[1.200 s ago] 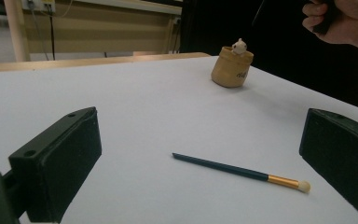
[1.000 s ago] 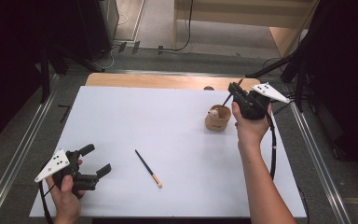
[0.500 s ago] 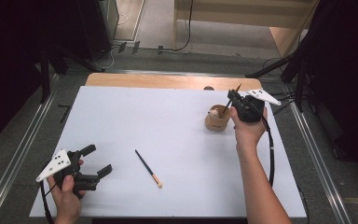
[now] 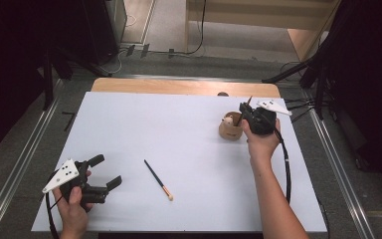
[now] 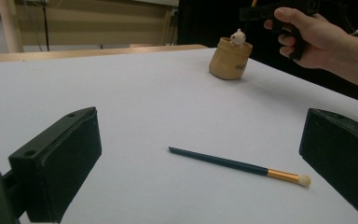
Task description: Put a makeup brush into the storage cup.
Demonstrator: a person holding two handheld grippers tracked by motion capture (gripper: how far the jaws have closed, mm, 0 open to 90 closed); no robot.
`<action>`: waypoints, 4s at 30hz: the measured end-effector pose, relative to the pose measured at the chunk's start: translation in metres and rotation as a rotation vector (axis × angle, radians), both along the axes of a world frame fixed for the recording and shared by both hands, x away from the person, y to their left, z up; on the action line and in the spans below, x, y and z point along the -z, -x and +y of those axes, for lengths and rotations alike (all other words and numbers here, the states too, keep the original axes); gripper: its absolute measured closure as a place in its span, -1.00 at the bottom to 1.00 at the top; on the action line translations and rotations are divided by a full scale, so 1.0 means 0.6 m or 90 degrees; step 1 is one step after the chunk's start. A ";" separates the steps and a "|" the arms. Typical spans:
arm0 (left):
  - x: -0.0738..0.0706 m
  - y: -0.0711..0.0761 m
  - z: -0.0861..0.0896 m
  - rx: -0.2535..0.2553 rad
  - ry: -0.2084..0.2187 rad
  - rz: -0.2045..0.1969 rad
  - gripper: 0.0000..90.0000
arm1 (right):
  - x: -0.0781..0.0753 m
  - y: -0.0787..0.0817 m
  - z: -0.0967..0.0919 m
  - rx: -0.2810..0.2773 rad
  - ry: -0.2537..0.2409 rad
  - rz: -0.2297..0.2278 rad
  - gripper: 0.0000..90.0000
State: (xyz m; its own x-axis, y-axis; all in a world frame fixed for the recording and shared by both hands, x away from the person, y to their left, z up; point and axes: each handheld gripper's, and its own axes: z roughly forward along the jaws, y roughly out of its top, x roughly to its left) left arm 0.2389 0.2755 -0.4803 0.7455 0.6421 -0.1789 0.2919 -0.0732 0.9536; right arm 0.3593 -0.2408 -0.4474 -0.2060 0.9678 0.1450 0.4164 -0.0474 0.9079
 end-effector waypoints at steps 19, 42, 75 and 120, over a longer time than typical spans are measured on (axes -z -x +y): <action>0.000 -0.001 0.003 -0.001 0.002 -0.002 -1.00 | 0.008 0.038 -0.023 -0.009 -0.029 -0.015 -0.56; 0.001 -0.002 0.006 -0.009 -0.005 -0.003 -1.00 | 0.050 0.184 -0.077 -0.072 -0.027 -0.045 -0.92; -0.002 -0.001 -0.004 -0.002 -0.023 -0.010 -1.00 | 0.079 0.331 -0.142 -0.078 -0.003 -0.033 -1.00; -0.012 -0.035 -0.180 0.040 -0.180 0.101 -1.00 | 0.079 0.335 -0.142 -0.078 -0.009 -0.039 -1.00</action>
State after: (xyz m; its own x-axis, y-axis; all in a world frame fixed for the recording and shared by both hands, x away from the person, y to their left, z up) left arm 0.2598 0.1678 -0.4732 0.7620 0.6369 -0.1167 0.4212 -0.3507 0.8364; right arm 0.1584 -0.3259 -0.4946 -0.3308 0.9330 0.1417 0.3639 -0.0124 0.9314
